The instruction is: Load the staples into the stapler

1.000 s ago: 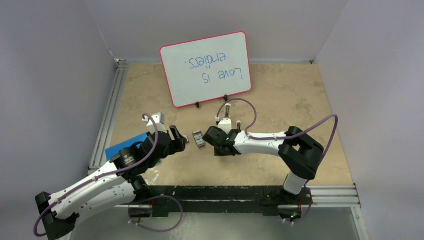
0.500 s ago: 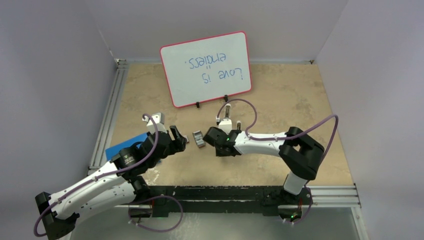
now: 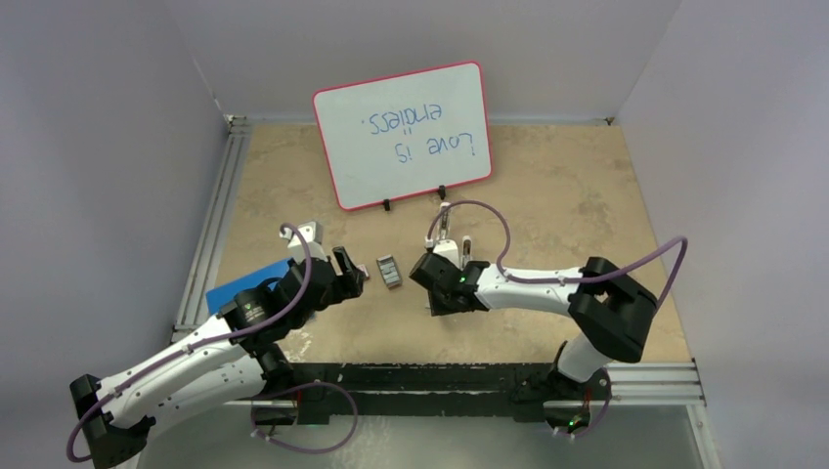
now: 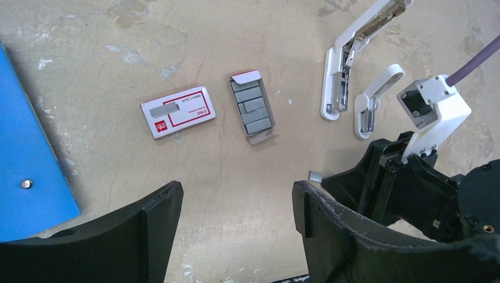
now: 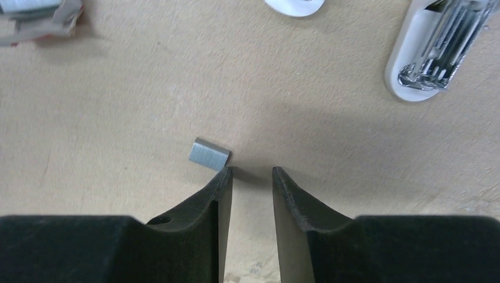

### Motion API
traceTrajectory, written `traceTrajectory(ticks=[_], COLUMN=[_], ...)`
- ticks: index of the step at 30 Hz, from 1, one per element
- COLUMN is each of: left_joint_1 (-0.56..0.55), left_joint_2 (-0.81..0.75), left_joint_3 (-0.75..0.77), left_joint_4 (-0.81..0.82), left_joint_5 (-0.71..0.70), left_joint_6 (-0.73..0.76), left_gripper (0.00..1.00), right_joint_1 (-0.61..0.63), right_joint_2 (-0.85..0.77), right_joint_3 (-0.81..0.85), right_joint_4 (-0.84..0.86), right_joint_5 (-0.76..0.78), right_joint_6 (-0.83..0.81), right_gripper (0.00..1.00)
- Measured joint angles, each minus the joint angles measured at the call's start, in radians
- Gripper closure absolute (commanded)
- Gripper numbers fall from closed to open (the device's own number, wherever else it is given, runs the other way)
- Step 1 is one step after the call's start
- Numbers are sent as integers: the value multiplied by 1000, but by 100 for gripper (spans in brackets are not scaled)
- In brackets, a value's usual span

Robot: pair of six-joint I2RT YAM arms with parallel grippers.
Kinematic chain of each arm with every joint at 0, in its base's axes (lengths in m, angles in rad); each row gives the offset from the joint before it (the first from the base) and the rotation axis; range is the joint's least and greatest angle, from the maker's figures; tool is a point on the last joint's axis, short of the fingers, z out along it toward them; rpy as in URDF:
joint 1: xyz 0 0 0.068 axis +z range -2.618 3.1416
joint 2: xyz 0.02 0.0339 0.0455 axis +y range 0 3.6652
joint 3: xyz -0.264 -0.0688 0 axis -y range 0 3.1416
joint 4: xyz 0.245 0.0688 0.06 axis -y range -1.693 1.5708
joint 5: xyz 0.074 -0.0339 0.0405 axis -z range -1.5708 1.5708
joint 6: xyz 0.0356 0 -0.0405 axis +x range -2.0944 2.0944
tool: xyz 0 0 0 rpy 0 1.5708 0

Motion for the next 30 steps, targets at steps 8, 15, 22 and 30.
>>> traceTrajectory(ticks=[8, 15, 22, 30], left_joint_1=[0, 0, 0, 0], left_joint_2=[2, 3, -7, -47], left_joint_3=[0, 4, 74, 87], left_joint_4=[0, -10, -83, -100], left_joint_5=[0, -16, -89, -118], left_joint_6=[0, 0, 0, 0], left_gripper=[32, 33, 33, 32], right_joint_1=[0, 0, 0, 0], right_joint_2=[-87, -93, 35, 92], right_joint_3=[-9, 25, 86, 119], right_joint_4=[14, 70, 71, 69], right_joint_5=[-29, -121, -200, -208], right_joint_6=[-110, -335, -517, -712], right_gripper=[49, 40, 46, 58])
